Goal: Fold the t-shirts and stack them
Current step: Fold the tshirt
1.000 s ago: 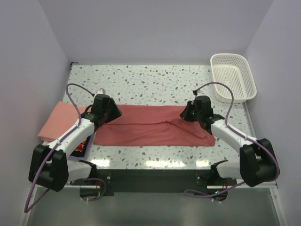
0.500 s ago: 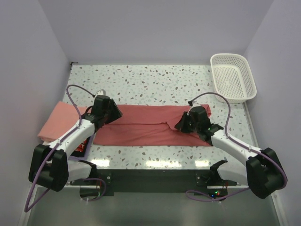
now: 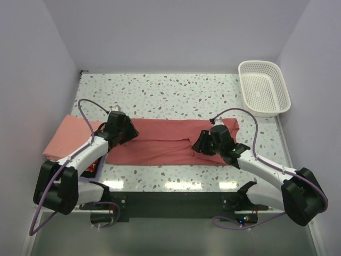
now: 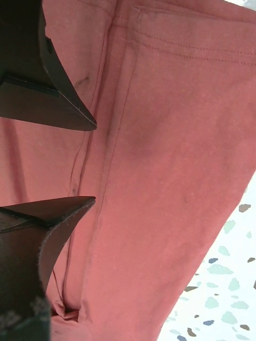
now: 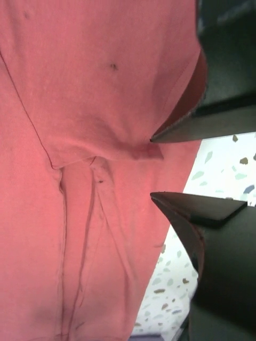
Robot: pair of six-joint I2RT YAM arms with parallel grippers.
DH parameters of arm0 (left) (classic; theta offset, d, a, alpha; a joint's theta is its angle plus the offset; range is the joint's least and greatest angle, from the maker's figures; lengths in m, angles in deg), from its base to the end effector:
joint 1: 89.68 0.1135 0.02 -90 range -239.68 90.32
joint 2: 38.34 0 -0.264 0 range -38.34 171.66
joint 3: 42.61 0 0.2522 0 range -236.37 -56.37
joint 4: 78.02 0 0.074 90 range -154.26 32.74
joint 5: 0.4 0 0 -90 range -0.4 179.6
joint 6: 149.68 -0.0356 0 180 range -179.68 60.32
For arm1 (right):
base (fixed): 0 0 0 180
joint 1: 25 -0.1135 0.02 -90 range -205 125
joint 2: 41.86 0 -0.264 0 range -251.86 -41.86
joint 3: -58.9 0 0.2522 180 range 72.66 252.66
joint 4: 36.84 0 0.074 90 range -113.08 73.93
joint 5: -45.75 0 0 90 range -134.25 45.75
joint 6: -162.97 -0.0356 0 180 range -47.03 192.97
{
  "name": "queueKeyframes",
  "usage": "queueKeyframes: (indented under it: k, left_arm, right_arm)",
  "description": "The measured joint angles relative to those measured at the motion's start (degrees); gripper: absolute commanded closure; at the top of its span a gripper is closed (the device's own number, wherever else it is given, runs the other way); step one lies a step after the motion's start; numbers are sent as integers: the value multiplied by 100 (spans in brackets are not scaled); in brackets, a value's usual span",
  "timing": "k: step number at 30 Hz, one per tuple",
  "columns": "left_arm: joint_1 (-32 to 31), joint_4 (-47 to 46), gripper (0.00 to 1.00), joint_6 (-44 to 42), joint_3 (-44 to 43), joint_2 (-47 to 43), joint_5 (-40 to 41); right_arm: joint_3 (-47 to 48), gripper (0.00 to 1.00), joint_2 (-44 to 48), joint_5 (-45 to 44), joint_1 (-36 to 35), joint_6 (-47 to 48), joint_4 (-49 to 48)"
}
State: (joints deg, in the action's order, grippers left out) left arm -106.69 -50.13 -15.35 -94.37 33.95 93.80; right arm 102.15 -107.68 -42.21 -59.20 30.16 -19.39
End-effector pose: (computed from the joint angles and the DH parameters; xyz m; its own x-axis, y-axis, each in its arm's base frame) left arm 0.2384 -0.0702 0.1946 -0.6831 -0.5198 -0.5130 -0.3244 0.8453 -0.4246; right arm 0.1884 0.1296 0.1871 -0.7872 0.2861 -0.5463 -0.0672 0.8408 0.5372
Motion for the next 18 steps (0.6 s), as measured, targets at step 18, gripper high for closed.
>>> queueKeyframes:
  k: [18]
  left_arm:
    - [-1558, -94, 82, 114, 164, 634, 503]
  right_arm:
    - [538, 51, 138, -1145, 1408, 37, 1696]
